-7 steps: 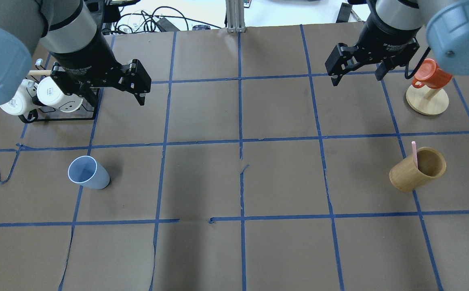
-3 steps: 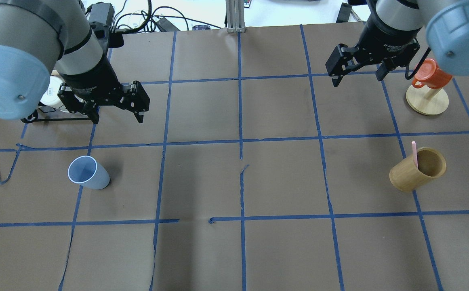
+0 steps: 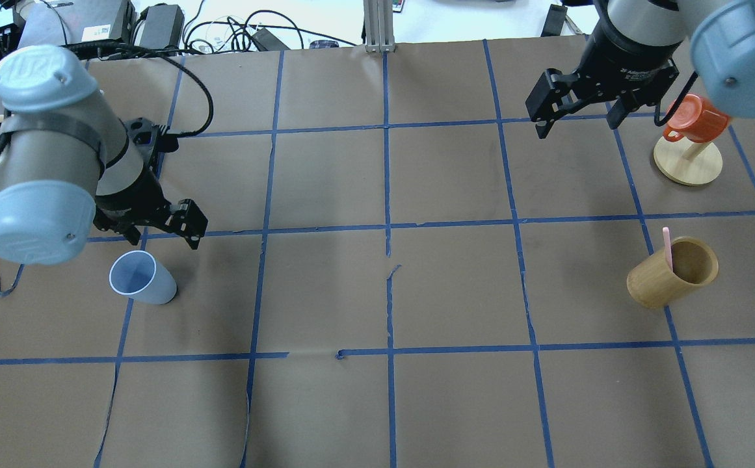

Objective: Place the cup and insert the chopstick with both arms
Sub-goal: 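Lower the left gripper onto the light blue cup and grasp it, then carry the blue cup toward the table center and set it down, then release the cup and raise the left gripper while right gripper nears bamboo cup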

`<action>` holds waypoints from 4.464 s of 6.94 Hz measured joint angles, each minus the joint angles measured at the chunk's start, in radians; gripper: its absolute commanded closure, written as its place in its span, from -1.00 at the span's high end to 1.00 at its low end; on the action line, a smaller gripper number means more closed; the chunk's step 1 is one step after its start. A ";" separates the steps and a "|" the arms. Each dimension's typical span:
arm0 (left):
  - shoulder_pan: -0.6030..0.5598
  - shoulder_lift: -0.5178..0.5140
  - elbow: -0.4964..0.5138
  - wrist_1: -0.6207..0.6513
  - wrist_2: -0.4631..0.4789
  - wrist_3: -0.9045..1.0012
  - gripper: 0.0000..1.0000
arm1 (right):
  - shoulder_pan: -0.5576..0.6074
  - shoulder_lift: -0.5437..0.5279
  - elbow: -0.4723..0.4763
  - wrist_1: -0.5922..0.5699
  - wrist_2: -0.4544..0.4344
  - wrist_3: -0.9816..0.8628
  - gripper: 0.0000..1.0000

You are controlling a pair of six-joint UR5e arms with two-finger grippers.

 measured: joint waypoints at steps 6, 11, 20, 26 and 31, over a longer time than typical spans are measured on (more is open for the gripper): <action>0.070 -0.033 -0.159 0.178 0.035 0.113 -1.00 | 0.004 0.003 0.013 0.004 0.010 0.014 1.00; -0.097 -0.057 -0.031 0.214 0.009 -0.222 -1.00 | 0.004 0.001 0.015 0.005 0.008 0.016 1.00; -0.618 -0.339 0.233 0.155 -0.259 -0.773 0.98 | 0.004 0.004 0.017 0.005 -0.001 0.017 1.00; -0.459 -0.180 0.359 -0.028 -0.213 -0.602 1.00 | 0.001 0.005 0.020 -0.002 -0.003 0.013 1.00; -0.256 0.016 0.413 -0.322 -0.094 -0.406 1.00 | -0.013 -0.001 0.027 0.005 -0.087 -0.204 1.00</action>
